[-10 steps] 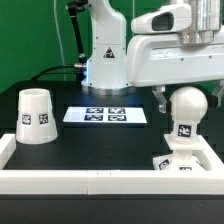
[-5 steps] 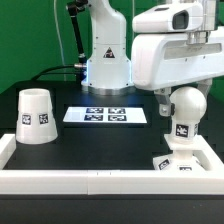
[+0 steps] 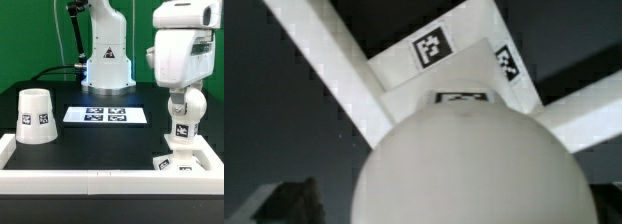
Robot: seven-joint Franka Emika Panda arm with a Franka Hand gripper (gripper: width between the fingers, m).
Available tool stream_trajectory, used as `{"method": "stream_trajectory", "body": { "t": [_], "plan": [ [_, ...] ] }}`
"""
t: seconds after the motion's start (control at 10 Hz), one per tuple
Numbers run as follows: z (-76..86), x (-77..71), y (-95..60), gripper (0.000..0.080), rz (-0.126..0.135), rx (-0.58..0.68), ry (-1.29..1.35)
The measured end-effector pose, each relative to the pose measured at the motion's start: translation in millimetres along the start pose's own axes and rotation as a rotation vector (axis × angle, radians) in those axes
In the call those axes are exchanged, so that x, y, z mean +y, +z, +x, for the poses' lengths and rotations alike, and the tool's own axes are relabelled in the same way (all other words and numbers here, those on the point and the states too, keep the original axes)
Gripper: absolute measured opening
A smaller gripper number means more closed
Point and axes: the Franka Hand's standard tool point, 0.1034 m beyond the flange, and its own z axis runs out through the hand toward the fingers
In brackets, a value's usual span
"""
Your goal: Assemble lamp
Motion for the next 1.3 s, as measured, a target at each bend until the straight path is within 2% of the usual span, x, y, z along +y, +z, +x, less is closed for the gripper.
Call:
{"method": "stream_trajectory", "body": {
  "t": [0.2, 0.5, 0.6, 0.9, 1.0, 1.3],
  "plan": [
    [0.8, -0.7, 4.9, 0.0698, 0.007, -0.022, -0.134],
    [4.9, -4.5, 6.9, 0.0698, 0.006, -0.029, -0.128],
    [4.2, -4.0, 6.9, 0.0577, 0.005, -0.029, -0.127],
    [3.7, -3.7, 6.9, 0.0576, 0.005, -0.029, -0.092],
    [3.8, -3.8, 7.0, 0.0576, 0.005, -0.029, -0.049],
    [7.0, -4.3, 5.7, 0.0576, -0.003, -0.026, 0.329]
  ]
}}
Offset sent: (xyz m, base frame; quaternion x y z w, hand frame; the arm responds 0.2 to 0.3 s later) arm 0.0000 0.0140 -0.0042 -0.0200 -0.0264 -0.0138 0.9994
